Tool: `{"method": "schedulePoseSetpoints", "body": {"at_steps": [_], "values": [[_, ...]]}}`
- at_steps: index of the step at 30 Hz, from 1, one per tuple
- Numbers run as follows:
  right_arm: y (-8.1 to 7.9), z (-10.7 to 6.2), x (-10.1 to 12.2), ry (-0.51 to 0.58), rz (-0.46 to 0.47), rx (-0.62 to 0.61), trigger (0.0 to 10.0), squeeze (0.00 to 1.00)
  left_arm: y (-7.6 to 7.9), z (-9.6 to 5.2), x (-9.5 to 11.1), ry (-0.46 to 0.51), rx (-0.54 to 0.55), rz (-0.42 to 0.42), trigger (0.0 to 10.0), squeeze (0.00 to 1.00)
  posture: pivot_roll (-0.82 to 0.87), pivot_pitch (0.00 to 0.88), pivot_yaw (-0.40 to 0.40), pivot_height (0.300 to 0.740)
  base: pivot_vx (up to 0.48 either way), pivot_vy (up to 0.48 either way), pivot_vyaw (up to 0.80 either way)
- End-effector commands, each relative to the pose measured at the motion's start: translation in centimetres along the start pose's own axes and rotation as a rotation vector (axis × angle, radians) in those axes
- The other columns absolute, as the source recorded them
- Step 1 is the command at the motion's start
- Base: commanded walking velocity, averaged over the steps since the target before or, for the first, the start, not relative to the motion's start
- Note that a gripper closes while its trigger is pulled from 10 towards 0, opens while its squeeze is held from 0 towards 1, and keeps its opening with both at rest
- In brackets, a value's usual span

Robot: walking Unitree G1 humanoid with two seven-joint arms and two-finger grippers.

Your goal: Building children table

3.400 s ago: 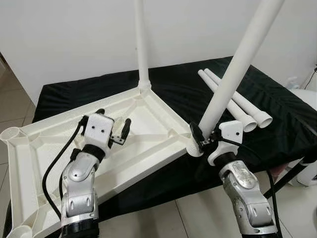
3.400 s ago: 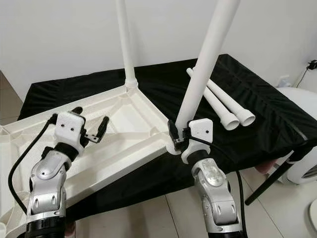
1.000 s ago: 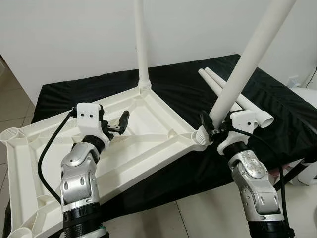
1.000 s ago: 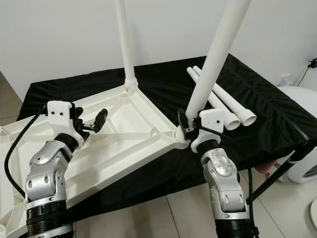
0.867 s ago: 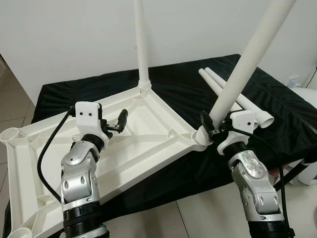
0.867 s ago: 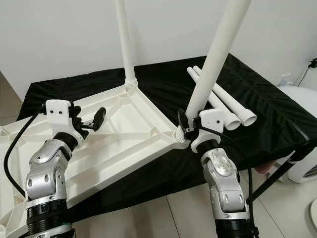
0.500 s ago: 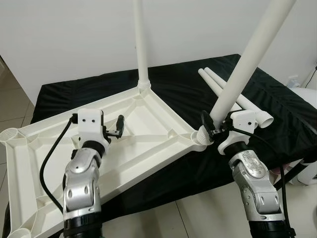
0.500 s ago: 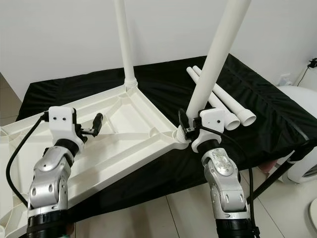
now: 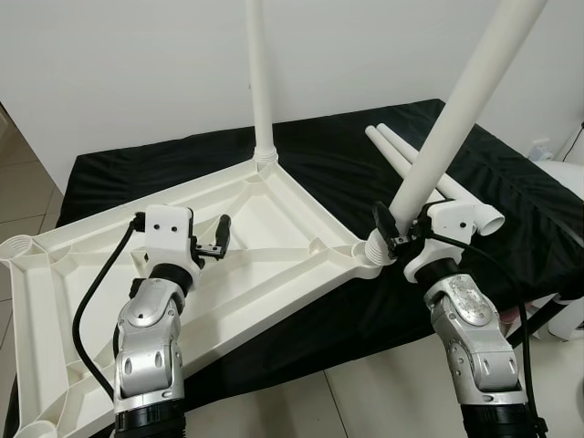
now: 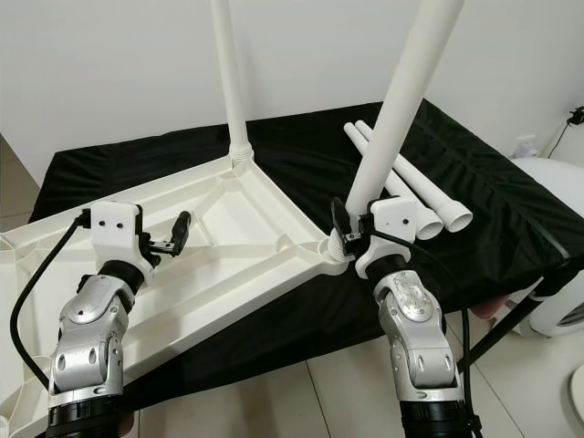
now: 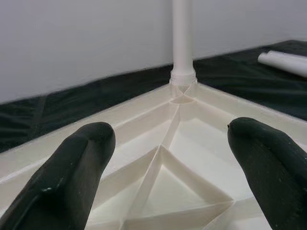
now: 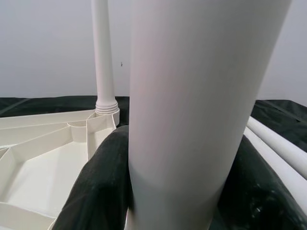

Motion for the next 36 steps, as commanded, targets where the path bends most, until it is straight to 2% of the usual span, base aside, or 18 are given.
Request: {"method": "schedulePoseSetpoints", "body": {"at_steps": [1,9,13,17,20,28,29,36], "values": [[0.2,0.2,0.8,0.032,-0.010,0.002,10.0,0.00,-1.3,-1.6,-2.2,-0.051,0.235,-0.087,10.0,0.00,-0.10,0.014,0.049,0.740,0.000,0.000,0.00],[0.4,0.3,0.9,0.037,-0.015,0.001,10.0,0.00,-1.3,-2.2,-2.5,-0.044,0.266,-0.101,10.0,0.00,-0.10,0.011,0.050,0.740,0.000,0.000,0.00],[0.4,0.4,1.0,0.041,-0.016,0.001,10.0,0.00,-0.7,-2.7,-2.5,-0.002,0.239,-0.037,10.0,0.00,-0.09,0.014,0.050,0.740,0.000,0.000,0.00],[0.3,0.4,0.9,0.039,-0.011,0.001,10.0,0.00,-0.5,-3.0,-3.0,0.009,0.219,-0.016,10.0,0.00,-0.09,0.014,0.050,0.740,0.000,0.000,0.00],[0.2,0.4,0.7,0.034,-0.005,-0.001,10.0,0.00,-0.2,-3.3,-4.3,-0.016,0.203,0.008,10.0,0.00,-0.09,0.021,0.052,0.740,0.000,0.000,0.00],[0.2,0.4,0.5,0.031,-0.005,-0.005,10.0,0.00,-0.1,-3.3,-5.7,-0.062,0.200,0.005,10.0,0.00,-0.09,0.018,0.056,0.740,0.000,0.000,0.00],[0.3,0.4,0.4,0.031,-0.005,-0.009,10.0,0.00,-0.3,-3.2,-6.5,-0.089,0.199,-0.001,10.0,0.00,-0.09,0.017,0.055,0.740,0.000,0.000,0.00],[0.4,0.3,0.0,0.025,-0.002,-0.015,10.0,0.00,-0.2,-2.5,-7.4,-0.148,0.194,-0.035,10.0,0.00,-0.09,0.009,0.054,0.740,0.000,0.000,0.00]]}}
Point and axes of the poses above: a point about 5 cm out from each wrist's last joint towards the gripper, its own z axis pointing out of the wrist towards the gripper, its own x axis along the axis of the wrist's last joint, y = z × x, the point moved 6 cm from there along z, pointing out of the wrist towards the gripper, and after that the axes turned 2 degrees about z, right-handed, at the moved point
